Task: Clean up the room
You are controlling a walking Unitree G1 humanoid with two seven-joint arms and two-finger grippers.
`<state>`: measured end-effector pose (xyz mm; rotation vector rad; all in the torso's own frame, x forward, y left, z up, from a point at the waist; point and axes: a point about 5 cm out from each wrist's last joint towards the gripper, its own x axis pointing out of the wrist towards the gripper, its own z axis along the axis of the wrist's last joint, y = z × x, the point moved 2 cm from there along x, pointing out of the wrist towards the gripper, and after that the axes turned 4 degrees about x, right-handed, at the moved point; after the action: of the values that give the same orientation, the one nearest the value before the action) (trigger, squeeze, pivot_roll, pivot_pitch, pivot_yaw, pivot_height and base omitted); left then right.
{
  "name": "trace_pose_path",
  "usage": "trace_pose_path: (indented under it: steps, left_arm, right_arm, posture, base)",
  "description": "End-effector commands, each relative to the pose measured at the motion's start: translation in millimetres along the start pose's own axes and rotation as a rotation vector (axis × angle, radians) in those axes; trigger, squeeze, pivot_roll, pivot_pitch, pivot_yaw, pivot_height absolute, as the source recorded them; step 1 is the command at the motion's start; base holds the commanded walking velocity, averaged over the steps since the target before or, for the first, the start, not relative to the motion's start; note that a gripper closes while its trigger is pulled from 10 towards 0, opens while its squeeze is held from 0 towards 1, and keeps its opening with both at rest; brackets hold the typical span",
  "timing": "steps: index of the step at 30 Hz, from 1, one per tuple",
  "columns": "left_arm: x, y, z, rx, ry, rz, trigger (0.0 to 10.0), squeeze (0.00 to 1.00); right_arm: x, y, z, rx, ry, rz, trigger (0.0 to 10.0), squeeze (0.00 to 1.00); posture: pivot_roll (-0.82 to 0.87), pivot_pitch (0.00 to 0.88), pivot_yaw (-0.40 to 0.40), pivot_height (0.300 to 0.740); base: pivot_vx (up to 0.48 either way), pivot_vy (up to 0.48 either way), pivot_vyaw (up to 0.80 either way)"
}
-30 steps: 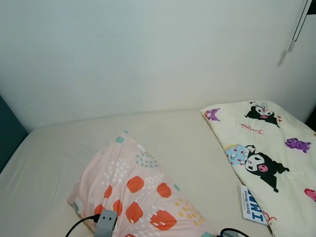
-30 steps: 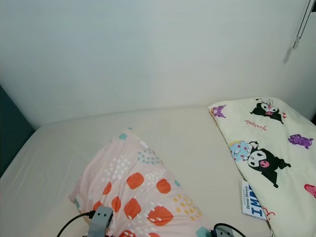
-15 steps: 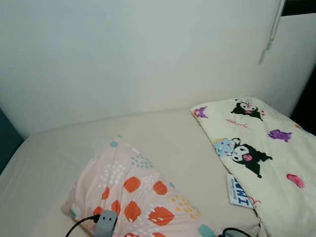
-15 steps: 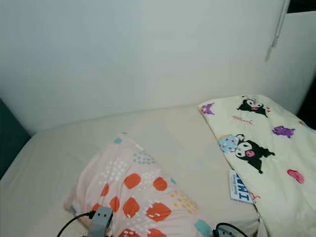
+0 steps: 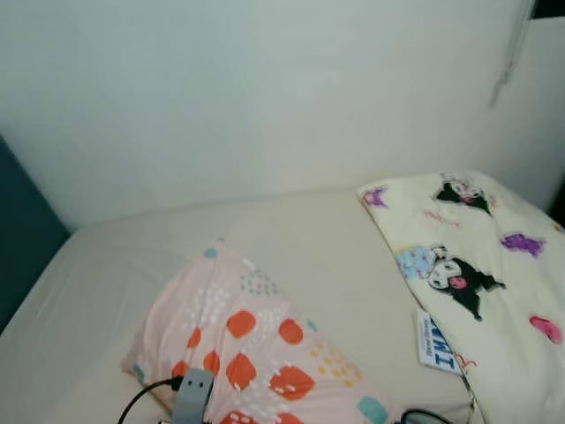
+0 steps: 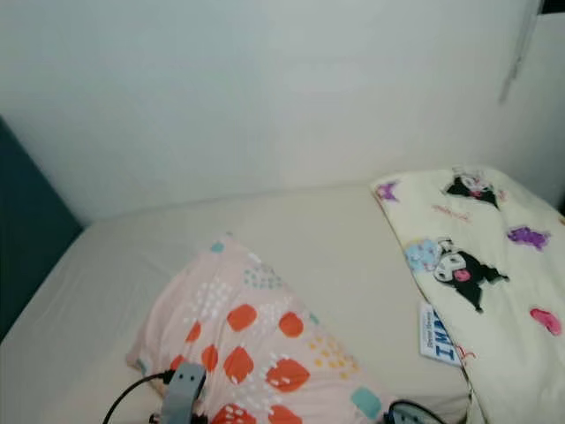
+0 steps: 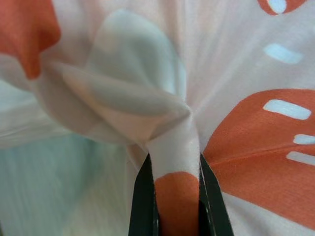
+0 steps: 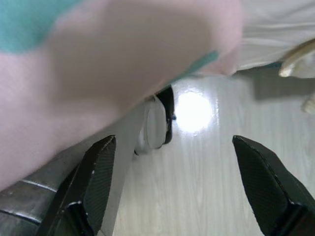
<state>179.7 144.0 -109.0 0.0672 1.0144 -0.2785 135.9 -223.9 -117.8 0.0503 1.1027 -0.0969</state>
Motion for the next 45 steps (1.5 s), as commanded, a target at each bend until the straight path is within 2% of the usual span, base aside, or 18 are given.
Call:
trace_pose_path:
  steps: [1, 7, 11, 15, 17, 18, 19, 22, 24, 29, 39, 45]
  left_arm:
    - [-3.3, 2.1, -20.7, -0.005, 0.082, 0.004, 10.0, 0.00]
    - [-3.4, 3.0, -20.5, -0.012, 0.080, 0.015, 10.0, 0.00]
    - [-1.0, 1.7, -8.9, -0.035, 0.037, 0.021, 10.0, 0.00]
    - [2.8, -1.1, 17.3, -0.071, -0.054, 0.015, 10.0, 0.00]
    - [2.8, -1.1, 17.3, -0.071, -0.054, 0.015, 10.0, 0.00]
    - [4.0, -0.1, 37.5, -0.072, -0.120, 0.016, 10.0, 0.00]
    - [4.0, -0.1, 37.5, -0.072, -0.120, 0.016, 10.0, 0.00]
    - [3.2, 6.2, 69.8, -0.102, -0.224, 0.028, 10.0, 0.00]
    - [2.5, 9.1, 78.2, -0.111, -0.247, 0.035, 10.0, 0.00]
    - [2.1, 9.3, 84.5, -0.095, -0.263, 0.029, 10.0, 0.00]
    - [3.4, 4.2, 72.0, -0.081, -0.233, 0.016, 10.0, 0.00]
    - [2.7, 6.3, 77.4, -0.067, -0.247, 0.015, 10.0, 0.00]
  right_arm:
    - [1.8, 15.2, -1.5, 0.001, 0.009, 0.049, 10.0, 0.00]
    - [1.9, 16.3, -1.0, -0.003, 0.004, 0.057, 10.0, 0.00]
    - [1.7, 15.8, -2.0, 0.006, 0.007, 0.053, 10.0, 0.00]
    - [1.6, 14.4, -1.8, 0.022, 0.001, 0.040, 10.0, 0.00]
    - [1.6, 14.4, -1.8, 0.022, 0.001, 0.040, 10.0, 0.00]
    - [1.6, 14.5, -1.9, 0.019, 0.001, 0.044, 10.0, 0.00]
    - [1.6, 14.5, -1.9, 0.019, 0.001, 0.044, 10.0, 0.00]
    - [1.6, 15.1, -1.1, 0.013, -0.003, 0.051, 10.0, 0.00]
    - [1.7, 16.0, -0.7, 0.007, -0.005, 0.058, 10.0, 0.00]
    - [1.8, 18.5, -0.3, -0.040, -0.003, 0.076, 10.0, 0.00]
    - [1.6, 20.5, -3.7, -0.023, 0.001, 0.076, 10.0, 0.00]
    - [1.5, 20.7, -4.4, -0.007, -0.001, 0.071, 10.0, 0.00]
  posture:
    - [-0.14, 0.000, 0.038, 0.740]
    - [-0.14, 0.000, 0.038, 0.740]
    - [-0.14, 0.000, 0.037, 0.740]
    - [-0.14, 0.000, 0.035, 0.740]
    - [-0.14, 0.000, 0.035, 0.740]
    - [-0.14, 0.000, 0.033, 0.740]
    - [-0.14, 0.000, 0.033, 0.740]
    - [-0.14, 0.000, 0.032, 0.740]
    - [-0.14, 0.000, 0.032, 0.740]
    - [-0.14, 0.000, 0.039, 0.740]
    - [-0.14, 0.000, 0.045, 0.740]
    - [-0.14, 0.000, 0.046, 0.740]
  base:
    - [0.000, 0.000, 0.79]
    - [0.000, 0.000, 0.79]
    - [0.000, 0.000, 0.77]
    - [0.000, 0.000, 0.00]
    - [0.000, 0.000, 0.00]
    - [0.000, 0.000, 0.00]
    - [0.000, 0.000, 0.00]
    - [0.106, 0.000, 0.00]
    - [0.322, 0.000, 0.00]
    - [0.299, 0.000, 0.48]
    - [0.283, 0.000, 0.79]
    - [0.297, 0.000, 0.00]
